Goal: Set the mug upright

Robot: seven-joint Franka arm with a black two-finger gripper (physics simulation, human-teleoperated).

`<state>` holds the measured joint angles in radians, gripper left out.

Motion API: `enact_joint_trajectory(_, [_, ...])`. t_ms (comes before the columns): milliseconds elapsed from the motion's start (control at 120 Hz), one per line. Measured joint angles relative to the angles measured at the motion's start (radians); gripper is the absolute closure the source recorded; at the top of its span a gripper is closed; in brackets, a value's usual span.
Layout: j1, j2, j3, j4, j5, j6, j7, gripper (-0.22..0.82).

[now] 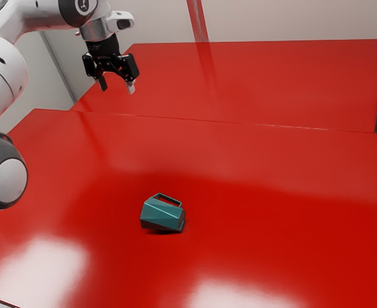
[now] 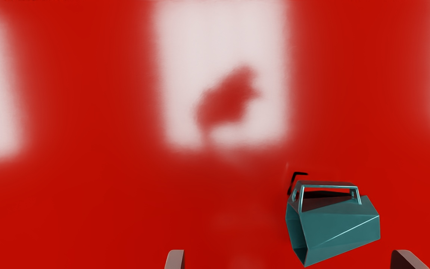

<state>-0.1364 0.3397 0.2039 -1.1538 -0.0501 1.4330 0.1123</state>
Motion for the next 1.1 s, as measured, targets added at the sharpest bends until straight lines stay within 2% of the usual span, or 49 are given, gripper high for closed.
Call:
enact_joint_trajectory(342, [-0.006,-0.023,0.003,-0.033,0.005,0.007,0.0,0.0])
enact_joint_trajectory(433, [-0.013,-0.097,-0.006,-0.17,0.0,0.023,-0.002,0.0])
enact_joint_trajectory(608, [-0.033,-0.235,-0.012,-0.452,-0.016,0.133,-0.001,0.0])
enact_joint_trajectory(817, [-0.033,-0.385,0.029,-0.766,-0.181,0.247,0.026,0.0])
enact_joint_trajectory(1100, [-0.014,-0.442,0.112,-0.962,-0.362,0.344,0.134,0.0])
